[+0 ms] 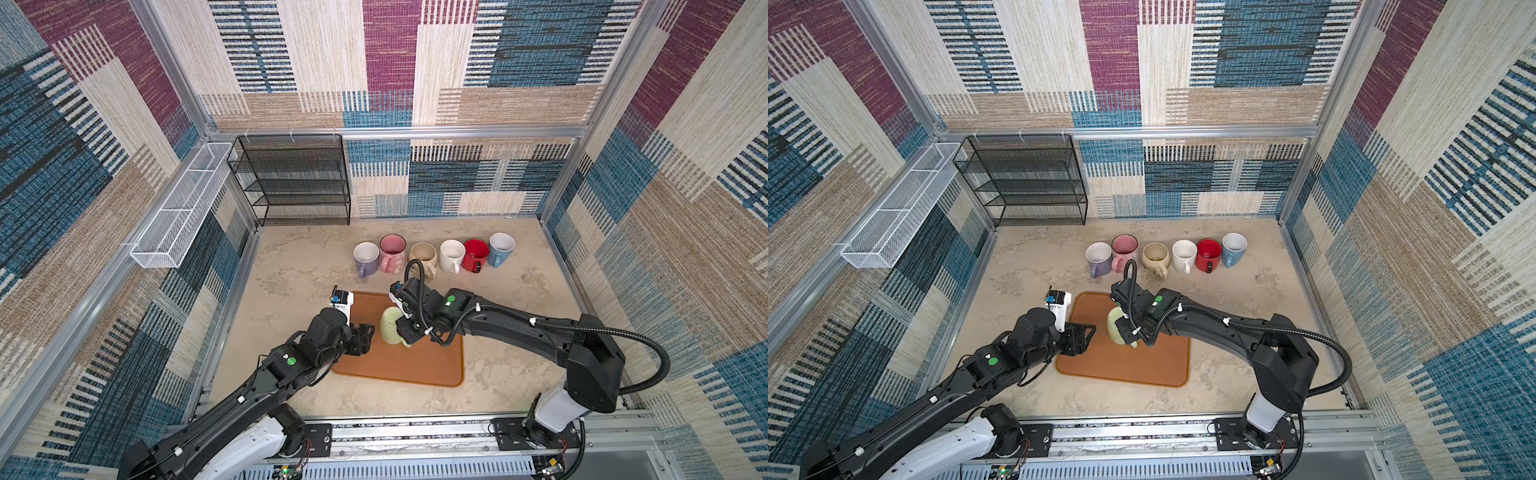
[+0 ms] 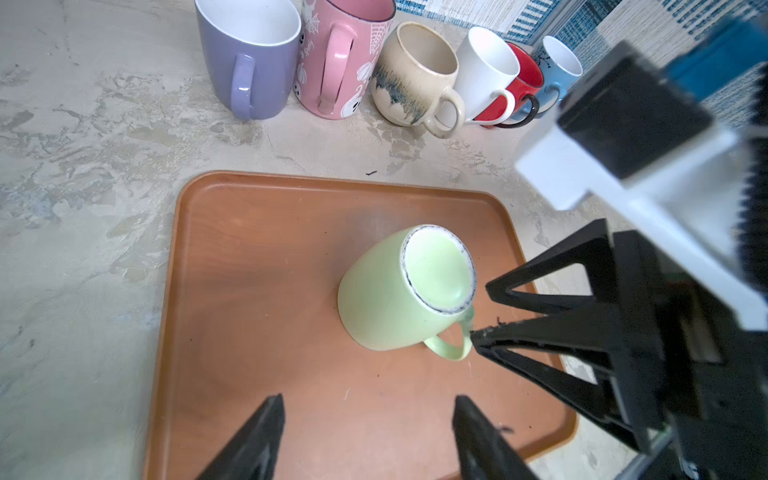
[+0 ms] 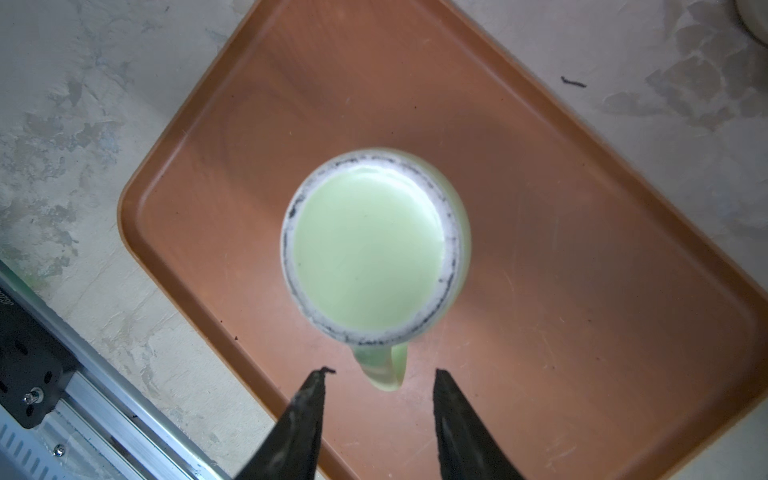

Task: Turn the mug right side up

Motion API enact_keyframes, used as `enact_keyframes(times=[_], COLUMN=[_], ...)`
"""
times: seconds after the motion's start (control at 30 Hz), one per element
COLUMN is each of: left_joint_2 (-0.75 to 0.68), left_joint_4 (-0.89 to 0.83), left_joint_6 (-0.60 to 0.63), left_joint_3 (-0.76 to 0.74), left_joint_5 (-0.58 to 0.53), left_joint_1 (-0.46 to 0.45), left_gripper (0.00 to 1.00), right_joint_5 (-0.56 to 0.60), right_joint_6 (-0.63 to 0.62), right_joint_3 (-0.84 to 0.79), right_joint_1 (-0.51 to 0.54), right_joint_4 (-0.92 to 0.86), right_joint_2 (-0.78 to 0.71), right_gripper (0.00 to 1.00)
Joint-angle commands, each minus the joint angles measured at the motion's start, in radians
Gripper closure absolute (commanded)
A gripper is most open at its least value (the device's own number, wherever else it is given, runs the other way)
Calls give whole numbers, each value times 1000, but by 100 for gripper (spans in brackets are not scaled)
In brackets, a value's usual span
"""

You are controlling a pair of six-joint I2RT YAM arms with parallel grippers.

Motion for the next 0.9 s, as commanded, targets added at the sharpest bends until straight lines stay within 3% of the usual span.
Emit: enact_keyframes(times=[0.0, 0.17, 0.37, 0.87], left_joint_2=[-49, -125, -177, -182], left_joint_4=[-9, -37, 20, -42], left_joint_6=[11, -1, -21, -76], left_joint_3=[-14, -21, -76, -79], left_joint_5=[-65, -136, -91, -197], left_joint_1=[1, 2, 3, 3], left_gripper=[15, 0, 0, 0], right_joint_5=[21, 24, 26, 33], right_joint_6=[8, 5, 2, -1], right_joint_3=[8, 21, 34, 45], right_joint_1=[3, 3, 2, 2], right_joint_4=[2, 1, -4, -21], right_joint_2=[20, 48, 84, 124], right_gripper=[54, 57, 65, 82])
